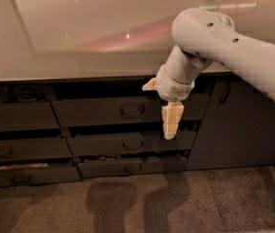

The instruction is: Open top drawer

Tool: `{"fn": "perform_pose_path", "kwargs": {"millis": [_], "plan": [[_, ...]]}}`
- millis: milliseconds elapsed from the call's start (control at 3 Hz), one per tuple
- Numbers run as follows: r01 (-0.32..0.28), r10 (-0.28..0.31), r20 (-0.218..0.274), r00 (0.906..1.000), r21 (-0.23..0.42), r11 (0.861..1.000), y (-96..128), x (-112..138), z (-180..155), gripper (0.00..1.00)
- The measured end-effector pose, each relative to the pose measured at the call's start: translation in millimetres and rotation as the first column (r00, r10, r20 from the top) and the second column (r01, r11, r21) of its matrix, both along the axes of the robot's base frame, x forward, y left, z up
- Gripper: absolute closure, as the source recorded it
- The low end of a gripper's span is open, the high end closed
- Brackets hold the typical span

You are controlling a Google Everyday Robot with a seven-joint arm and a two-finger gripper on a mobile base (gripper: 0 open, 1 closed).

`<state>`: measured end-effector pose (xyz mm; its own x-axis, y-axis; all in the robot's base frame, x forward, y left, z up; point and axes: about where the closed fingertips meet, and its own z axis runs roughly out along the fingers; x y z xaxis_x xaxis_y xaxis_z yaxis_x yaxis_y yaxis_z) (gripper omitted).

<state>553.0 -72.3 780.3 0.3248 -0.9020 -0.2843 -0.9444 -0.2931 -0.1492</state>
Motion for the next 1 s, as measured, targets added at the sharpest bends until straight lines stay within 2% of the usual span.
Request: {"fn": "perform_pose_path", "kwargs": {"millis": [333, 667, 1000], "plan": [[-0.084, 0.083, 0.073, 0.9939, 0.018, 0.996, -4.2, -8.2, -8.2, 0.0], [-0.084, 0.082, 0.073, 0.9939, 0.018, 0.996, -4.2, -8.2, -8.2, 0.0], [-0.001, -0.005, 0.061, 0.9981, 0.104, 0.995, -11.3, -6.6, -10.8, 0.0]]}}
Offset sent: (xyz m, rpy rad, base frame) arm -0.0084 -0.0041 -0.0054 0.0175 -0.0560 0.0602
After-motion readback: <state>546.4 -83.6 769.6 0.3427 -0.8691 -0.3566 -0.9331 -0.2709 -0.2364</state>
